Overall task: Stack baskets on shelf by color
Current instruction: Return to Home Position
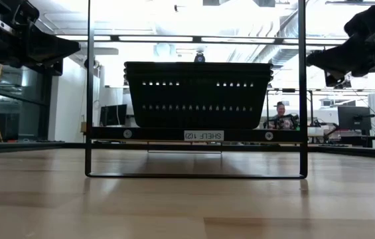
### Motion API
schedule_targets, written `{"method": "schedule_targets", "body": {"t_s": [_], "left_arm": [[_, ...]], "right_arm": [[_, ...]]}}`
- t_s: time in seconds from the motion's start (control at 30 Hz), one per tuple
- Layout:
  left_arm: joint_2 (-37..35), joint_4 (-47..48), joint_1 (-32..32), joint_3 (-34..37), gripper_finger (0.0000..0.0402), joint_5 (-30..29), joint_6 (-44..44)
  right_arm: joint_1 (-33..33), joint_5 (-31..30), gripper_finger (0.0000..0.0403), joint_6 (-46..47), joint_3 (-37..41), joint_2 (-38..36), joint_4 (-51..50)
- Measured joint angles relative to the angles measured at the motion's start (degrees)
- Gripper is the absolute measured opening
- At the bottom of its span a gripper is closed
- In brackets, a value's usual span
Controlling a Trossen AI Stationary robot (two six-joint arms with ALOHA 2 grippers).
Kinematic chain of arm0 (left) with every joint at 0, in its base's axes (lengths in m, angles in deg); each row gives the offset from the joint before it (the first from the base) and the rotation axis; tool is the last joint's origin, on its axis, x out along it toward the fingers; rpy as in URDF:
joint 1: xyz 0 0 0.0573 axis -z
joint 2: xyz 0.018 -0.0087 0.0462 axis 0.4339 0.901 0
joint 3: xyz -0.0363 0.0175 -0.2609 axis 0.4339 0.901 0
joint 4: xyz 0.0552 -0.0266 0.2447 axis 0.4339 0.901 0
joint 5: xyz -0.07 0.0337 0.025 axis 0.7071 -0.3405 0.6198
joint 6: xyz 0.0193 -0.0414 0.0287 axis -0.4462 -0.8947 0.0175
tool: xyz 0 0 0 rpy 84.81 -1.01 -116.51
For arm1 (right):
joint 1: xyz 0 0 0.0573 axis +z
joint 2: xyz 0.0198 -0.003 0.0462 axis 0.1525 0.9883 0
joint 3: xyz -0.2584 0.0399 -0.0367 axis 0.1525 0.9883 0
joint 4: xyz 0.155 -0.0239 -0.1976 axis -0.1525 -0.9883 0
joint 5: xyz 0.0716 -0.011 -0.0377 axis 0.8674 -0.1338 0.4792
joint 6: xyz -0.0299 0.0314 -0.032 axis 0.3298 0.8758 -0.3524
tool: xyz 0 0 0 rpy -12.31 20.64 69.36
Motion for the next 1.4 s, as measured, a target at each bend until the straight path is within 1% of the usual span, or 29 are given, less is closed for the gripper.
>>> {"method": "schedule_targets", "body": {"t_s": [0.2, 1.3, 1.4], "left_arm": [[0.00, 0.00, 0.00, 0.00, 0.0003, 0.00, 0.00], [0.00, 0.00, 0.01, -0.02, 0.0003, 0.00, 0.00], [0.00, 0.00, 0.00, -0.02, 0.0003, 0.00, 0.00]], "right_arm": [[1.14, -0.02, 0.0000, -5.45, 0.02, 0.63, -0.07], [1.14, -0.04, 0.0000, -5.32, 0.07, 0.95, -0.06], [1.14, -0.04, 0.0000, -3.71, 0.07, 0.95, -0.06]]}}
